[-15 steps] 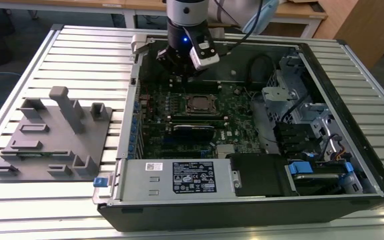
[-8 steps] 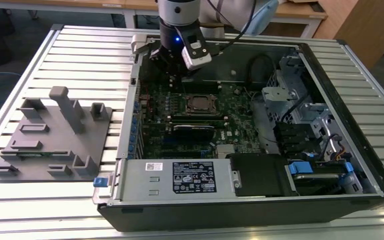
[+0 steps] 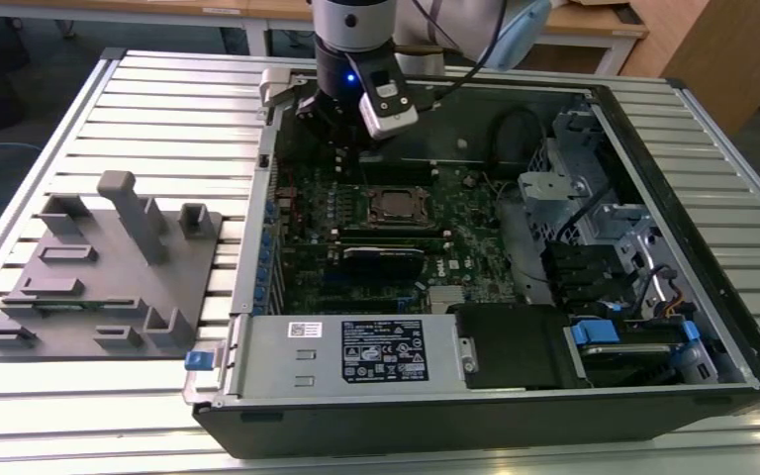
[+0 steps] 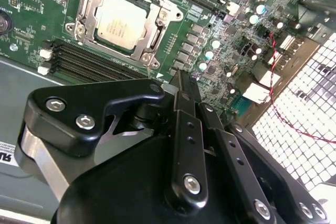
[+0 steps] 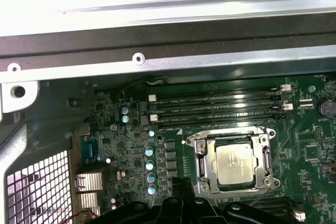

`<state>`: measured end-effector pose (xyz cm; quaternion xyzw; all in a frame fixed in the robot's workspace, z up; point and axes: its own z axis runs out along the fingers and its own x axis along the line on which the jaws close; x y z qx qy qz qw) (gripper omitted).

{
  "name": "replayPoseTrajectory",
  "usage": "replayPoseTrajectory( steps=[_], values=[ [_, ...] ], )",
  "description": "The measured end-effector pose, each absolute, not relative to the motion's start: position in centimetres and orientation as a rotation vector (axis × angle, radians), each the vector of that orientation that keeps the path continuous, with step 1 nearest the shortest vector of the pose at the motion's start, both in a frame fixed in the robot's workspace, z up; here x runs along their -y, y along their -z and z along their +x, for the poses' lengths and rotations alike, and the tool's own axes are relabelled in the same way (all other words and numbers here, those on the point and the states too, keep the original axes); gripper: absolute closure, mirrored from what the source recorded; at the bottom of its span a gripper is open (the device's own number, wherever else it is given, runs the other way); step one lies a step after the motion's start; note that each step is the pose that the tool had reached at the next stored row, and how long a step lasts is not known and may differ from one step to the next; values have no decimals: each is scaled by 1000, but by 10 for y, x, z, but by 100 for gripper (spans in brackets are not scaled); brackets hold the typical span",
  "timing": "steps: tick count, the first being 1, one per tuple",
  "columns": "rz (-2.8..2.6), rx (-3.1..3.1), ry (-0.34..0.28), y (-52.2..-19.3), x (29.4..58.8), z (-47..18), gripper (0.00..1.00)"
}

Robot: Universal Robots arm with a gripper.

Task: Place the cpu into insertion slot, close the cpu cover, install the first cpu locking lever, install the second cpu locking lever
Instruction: 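Install the first cpu locking lever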

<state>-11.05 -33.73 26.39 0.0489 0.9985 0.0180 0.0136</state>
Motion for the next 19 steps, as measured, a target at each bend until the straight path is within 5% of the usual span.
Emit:
replayPoseTrajectory(
  steps=[8, 19],
  values=[
    [152, -3110, -81, -264, 337, -111, 90],
    [154, -3109, -202, -261, 338, -116, 90]
  ],
)
